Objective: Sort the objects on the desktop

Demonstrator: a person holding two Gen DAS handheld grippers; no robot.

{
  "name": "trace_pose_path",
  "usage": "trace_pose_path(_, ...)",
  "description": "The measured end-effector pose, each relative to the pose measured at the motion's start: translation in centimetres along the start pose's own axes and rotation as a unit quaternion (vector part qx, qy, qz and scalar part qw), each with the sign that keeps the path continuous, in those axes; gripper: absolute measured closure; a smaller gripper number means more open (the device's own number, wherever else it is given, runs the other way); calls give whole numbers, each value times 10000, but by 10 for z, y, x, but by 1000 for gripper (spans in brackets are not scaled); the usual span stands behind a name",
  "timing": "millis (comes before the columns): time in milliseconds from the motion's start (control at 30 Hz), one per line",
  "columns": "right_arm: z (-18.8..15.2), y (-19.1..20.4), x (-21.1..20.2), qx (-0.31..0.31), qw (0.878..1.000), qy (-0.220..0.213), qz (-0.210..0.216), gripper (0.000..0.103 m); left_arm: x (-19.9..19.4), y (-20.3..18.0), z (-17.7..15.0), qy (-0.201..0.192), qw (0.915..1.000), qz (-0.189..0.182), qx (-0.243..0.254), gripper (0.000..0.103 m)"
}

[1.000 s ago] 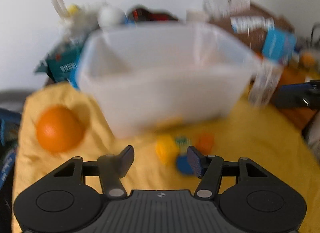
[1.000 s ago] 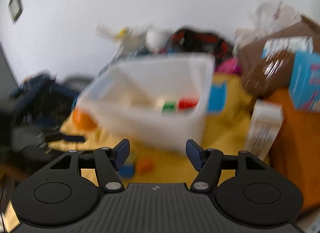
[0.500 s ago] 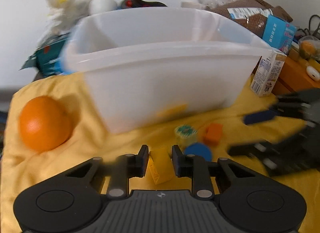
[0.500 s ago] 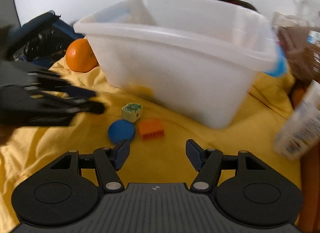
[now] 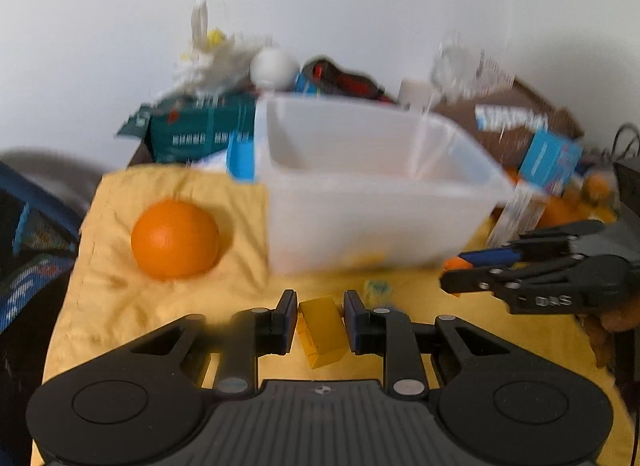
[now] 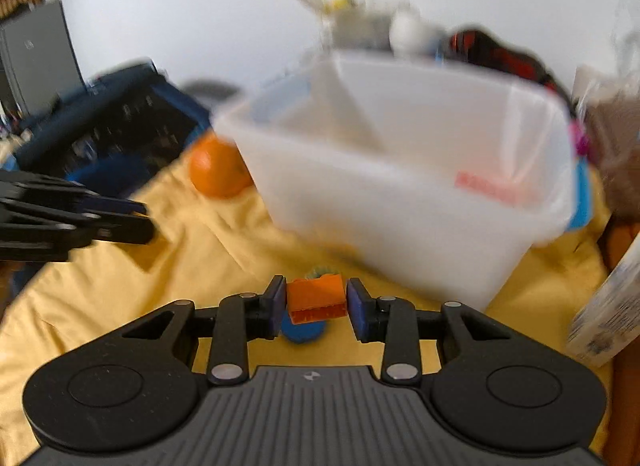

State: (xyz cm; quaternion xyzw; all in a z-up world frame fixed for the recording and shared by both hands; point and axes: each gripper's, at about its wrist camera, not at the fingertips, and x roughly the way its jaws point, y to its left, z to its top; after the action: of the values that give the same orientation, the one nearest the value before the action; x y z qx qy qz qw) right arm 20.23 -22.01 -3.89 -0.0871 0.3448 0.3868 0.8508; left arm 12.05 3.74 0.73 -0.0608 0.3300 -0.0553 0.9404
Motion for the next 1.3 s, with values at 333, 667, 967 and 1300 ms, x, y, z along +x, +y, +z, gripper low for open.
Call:
trace_pose_path(333,101,-29,-28,41,9967,-657,-469,67,26,-22,98,-390,9989,-68,258,75)
trace_pose_path(667,119,-62,-4,618,9942,-202,-853,58,70,-37,152,-174,9965,403,704,54)
trace_pose_path(967,67,-55,-44,754,9914,-658,-839,30,41,-31,66,-63,9981,315,525,40)
trace_pose_path(1300,-2,-18,-39,756,9947,-140,-681,30,103,-71,-29,796,9935,164,792,40)
